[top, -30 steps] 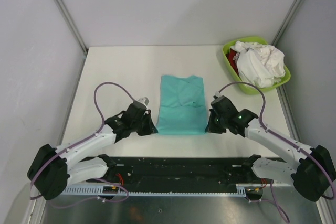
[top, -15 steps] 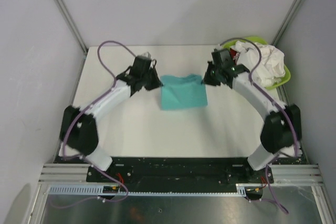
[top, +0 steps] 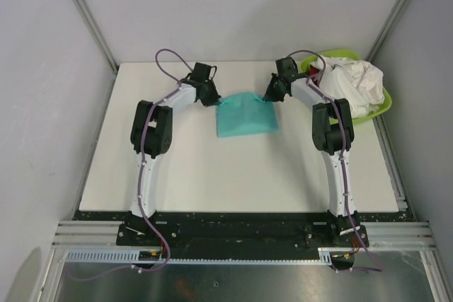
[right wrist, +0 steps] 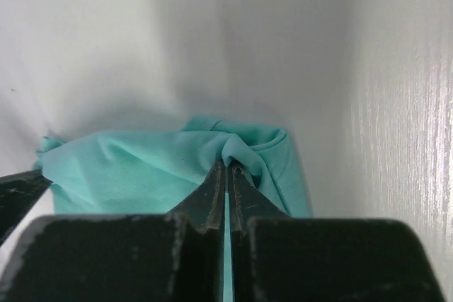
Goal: Fold and stack the t-shirts
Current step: Fold the long partially folded tshirt into a neat square, then smooth out wrinkles on the folded tshirt
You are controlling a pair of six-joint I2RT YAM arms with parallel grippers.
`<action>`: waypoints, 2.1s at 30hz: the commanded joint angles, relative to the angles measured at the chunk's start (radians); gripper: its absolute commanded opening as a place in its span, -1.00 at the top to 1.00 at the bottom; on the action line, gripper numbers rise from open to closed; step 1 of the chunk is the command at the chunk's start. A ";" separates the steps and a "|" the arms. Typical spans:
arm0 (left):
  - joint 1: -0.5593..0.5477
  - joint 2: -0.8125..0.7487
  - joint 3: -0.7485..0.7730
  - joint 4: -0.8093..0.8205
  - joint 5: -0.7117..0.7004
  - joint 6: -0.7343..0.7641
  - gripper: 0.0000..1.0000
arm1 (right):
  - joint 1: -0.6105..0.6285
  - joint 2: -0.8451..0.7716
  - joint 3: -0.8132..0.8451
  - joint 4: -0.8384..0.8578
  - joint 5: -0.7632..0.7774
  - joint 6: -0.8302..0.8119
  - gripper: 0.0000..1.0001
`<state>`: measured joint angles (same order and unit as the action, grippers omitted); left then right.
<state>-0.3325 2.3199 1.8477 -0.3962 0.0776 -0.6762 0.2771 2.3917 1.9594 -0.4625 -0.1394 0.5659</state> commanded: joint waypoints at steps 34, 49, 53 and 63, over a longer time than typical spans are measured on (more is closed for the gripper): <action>-0.090 -0.461 -0.563 0.114 -0.074 0.000 0.97 | -0.035 -0.516 -0.695 0.240 -0.040 0.017 0.87; -0.062 -0.539 -0.543 0.135 -0.022 0.072 0.28 | -0.006 -0.576 -0.541 0.052 0.051 -0.092 0.51; -0.115 -0.558 -0.603 0.135 0.011 0.037 0.76 | 0.045 -0.572 -0.542 0.033 0.053 -0.104 0.65; -0.140 -0.427 -0.538 0.133 0.027 0.032 1.00 | 0.061 -0.493 -0.541 0.052 0.028 -0.120 0.70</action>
<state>-0.4870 1.8427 1.2514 -0.2714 0.1024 -0.6468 0.3450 1.8679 1.3899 -0.4118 -0.1135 0.4706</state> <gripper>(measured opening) 0.005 0.151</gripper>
